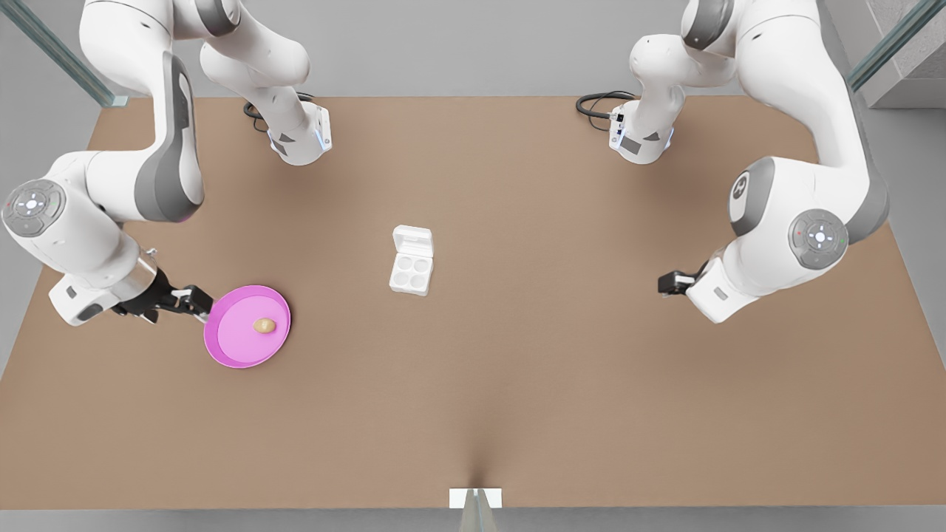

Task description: Pack egg into the box and close the box lid

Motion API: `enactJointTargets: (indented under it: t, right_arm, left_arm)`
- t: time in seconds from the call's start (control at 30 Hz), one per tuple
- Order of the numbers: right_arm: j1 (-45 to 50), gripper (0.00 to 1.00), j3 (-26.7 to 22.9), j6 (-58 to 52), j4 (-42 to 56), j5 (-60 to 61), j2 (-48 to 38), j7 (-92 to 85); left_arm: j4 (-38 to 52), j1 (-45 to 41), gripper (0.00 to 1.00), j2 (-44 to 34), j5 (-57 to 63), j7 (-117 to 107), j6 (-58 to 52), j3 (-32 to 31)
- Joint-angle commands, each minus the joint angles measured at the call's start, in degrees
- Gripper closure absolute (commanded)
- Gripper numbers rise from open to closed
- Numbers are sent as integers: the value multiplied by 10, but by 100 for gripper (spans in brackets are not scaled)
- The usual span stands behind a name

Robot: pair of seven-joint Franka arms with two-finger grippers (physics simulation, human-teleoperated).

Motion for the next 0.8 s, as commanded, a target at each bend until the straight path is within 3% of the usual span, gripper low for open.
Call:
enactJointTargets:
  t: [0.0, 0.3, 0.47, 0.63, 0.7, 0.77]
  right_arm:
    - [1, 0, 0, 15, 0, 1, -2, 12]
    - [8, 0, 1, -42, 12, 0, 85, 11]
    - [73, 0, 9, -118, 4, 3, 113, 54]
    - [20, 0, 9, -51, -27, 2, 146, 45]
    - [-33, 0, 43, 4, -31, 1, 169, 46]
    - [-43, 0, 47, 43, -26, -5, 198, 47]
  left_arm:
    - [2, -1, 0, 0, 7, -52, 20, -1]
    - [-12, -5, 0, -2, 33, -47, 14, -1]
    - [-12, -2, 0, -2, 33, -48, 14, -1]
    - [-12, -3, 0, 0, 33, -49, 14, -1]
    - [-12, -3, 0, 1, 33, -49, 14, -1]
    - [-12, -3, 0, 1, 33, -49, 14, -1]
